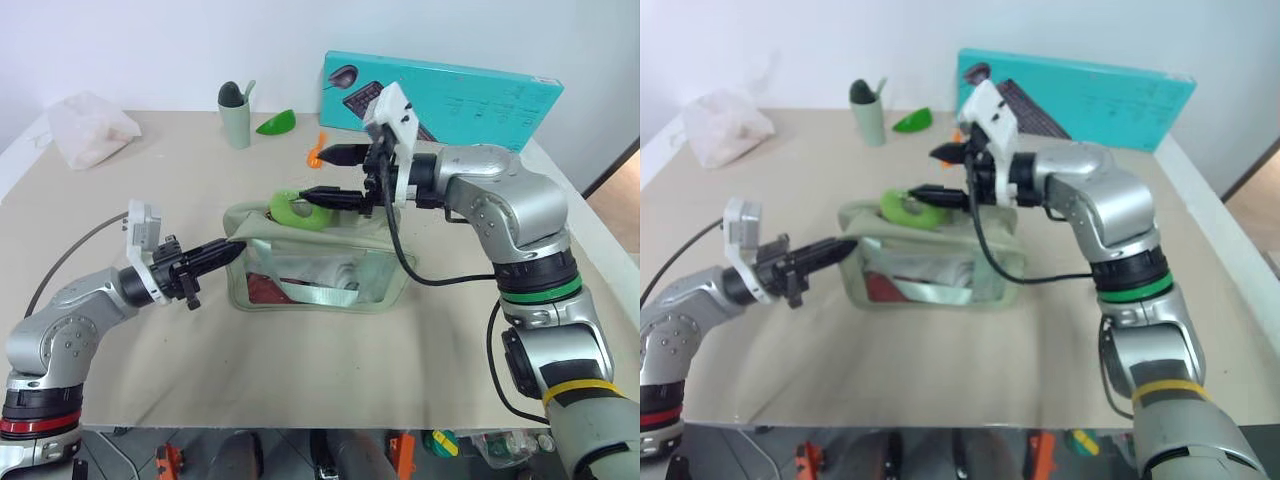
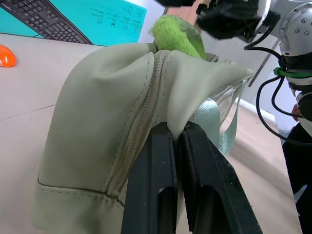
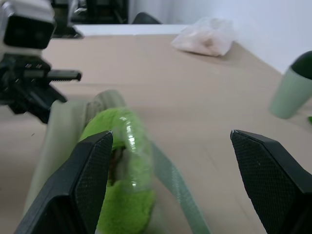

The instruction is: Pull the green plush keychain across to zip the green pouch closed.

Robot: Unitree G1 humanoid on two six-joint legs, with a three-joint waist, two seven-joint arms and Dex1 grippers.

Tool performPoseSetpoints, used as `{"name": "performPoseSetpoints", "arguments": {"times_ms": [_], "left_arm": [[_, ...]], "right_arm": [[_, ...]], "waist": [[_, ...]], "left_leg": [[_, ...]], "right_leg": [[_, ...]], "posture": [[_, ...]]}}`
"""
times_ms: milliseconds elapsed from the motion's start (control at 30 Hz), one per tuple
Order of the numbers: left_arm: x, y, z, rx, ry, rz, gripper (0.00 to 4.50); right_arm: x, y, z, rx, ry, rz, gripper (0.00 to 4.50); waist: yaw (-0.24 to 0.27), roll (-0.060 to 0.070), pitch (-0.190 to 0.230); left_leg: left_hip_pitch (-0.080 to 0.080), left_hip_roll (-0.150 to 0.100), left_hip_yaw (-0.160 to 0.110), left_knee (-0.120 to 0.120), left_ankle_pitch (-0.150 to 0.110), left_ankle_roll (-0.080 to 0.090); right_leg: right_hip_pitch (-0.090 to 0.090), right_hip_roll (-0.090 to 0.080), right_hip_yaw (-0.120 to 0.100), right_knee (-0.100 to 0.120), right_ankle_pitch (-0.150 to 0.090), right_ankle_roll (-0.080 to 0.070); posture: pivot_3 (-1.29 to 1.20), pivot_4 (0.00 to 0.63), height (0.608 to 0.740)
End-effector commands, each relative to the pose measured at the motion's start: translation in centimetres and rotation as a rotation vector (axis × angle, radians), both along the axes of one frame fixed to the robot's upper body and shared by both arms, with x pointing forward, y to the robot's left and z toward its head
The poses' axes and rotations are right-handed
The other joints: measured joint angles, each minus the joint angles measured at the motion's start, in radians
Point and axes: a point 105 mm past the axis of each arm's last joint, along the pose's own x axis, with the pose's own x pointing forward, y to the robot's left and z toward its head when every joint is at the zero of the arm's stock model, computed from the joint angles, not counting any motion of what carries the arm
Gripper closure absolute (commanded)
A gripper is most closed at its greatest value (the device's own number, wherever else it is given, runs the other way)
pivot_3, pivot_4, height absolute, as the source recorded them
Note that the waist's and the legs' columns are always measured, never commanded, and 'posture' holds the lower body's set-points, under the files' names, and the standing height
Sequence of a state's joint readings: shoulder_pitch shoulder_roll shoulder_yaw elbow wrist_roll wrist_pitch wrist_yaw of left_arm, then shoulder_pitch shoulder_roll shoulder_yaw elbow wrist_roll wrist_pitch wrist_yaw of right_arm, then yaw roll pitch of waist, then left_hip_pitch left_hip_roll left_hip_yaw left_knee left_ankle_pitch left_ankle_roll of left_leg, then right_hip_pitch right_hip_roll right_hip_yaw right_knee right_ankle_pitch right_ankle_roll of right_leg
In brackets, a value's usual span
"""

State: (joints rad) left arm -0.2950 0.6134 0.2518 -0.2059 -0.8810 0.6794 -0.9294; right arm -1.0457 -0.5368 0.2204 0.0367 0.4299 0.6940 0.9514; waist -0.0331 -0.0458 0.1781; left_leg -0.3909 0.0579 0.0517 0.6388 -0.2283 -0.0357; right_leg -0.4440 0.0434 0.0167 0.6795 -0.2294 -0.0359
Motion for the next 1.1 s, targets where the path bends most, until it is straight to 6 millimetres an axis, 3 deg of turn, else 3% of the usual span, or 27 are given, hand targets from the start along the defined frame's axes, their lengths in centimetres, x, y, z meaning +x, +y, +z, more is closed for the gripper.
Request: {"name": "performPoseSetpoints", "arguments": {"times_ms": [33, 67, 167, 367, 700, 800, 967, 1100], "left_arm": [[-0.4, 0.0, 1.1, -0.008, -0.053, 0.001, 4.50], [-0.5, 0.0, 1.1, -0.009, -0.053, 0.004, 4.50], [-0.5, 0.0, 1.1, -0.011, -0.052, 0.005, 4.50], [-0.7, -0.1, 1.0, -0.015, -0.051, 0.007, 4.50], [-0.7, 0.0, 1.0, -0.021, -0.048, 0.015, 4.50], [-0.6, -0.1, 1.1, -0.022, -0.047, 0.013, 4.50], [-0.6, -0.3, 1.0, -0.023, -0.044, 0.006, 4.50], [-0.6, -0.4, 1.0, -0.025, -0.044, 0.003, 4.50]], "right_arm": [[-0.6, 0.3, 0.4, -0.017, -0.047, 0.037, 1.06], [-0.6, 0.3, 0.2, -0.022, -0.045, 0.038, 1.25], [-0.7, 0.3, -0.1, -0.032, -0.041, 0.043, 2.46], [-0.7, 0.3, -0.3, -0.034, -0.048, 0.046, 4.41], [-0.7, 0.1, 0.2, -0.020, -0.065, 0.048, 4.47], [0.2, -0.7, 1.6, 0.013, -0.098, -0.012, 4.47], [1.6, -4.7, 5.1, 0.061, -0.160, -0.146, 4.47], [1.7, -8.5, 6.2, 0.037, -0.193, -0.231, 4.47]], "waist": [[0.000, 0.000, 0.000], [0.000, 0.000, 0.000], [0.000, 0.000, 0.000], [0.000, 0.000, 0.000], [0.000, 0.000, 0.000], [0.000, 0.000, 0.000], [0.001, 0.000, 0.000], [0.006, 0.000, 0.000]], "left_leg": [[0.000, 0.000, 0.000, 0.000, 0.000, 0.000], [0.000, 0.001, 0.000, 0.000, 0.000, 0.000], [0.001, 0.001, 0.000, 0.000, 0.000, 0.000], [0.001, 0.002, 0.000, 0.000, 0.000, 0.000], [0.001, 0.001, 0.000, 0.000, 0.000, 0.000], [0.001, 0.001, 0.000, 0.000, 0.000, 0.000], [0.000, 0.000, 0.000, 0.001, 0.000, 0.000], [-0.001, 0.000, 0.001, 0.000, 0.000, 0.001]], "right_leg": [[0.000, 0.000, 0.000, 0.000, 0.000, 0.000], [0.000, 0.001, -0.001, 0.000, 0.000, 0.000], [0.000, 0.001, -0.001, 0.001, 0.000, 0.000], [0.000, 0.002, -0.001, 0.001, 0.000, 0.000], [0.000, 0.002, 0.000, 0.001, 0.000, 0.000], [0.000, 0.002, -0.001, 0.001, 0.000, 0.000], [0.000, 0.001, 0.000, 0.001, 0.000, 0.000], [0.000, 0.000, -0.001, -0.001, 0.000, 0.000]], "posture": [[0.00, 0.150, 0.740], [0.00, 0.150, 0.740], [0.00, 0.150, 0.740], [0.00, 0.150, 0.740], [0.00, 0.150, 0.740], [0.00, 0.150, 0.740], [0.00, 0.150, 0.740], [0.00, 0.150, 0.740]]}}
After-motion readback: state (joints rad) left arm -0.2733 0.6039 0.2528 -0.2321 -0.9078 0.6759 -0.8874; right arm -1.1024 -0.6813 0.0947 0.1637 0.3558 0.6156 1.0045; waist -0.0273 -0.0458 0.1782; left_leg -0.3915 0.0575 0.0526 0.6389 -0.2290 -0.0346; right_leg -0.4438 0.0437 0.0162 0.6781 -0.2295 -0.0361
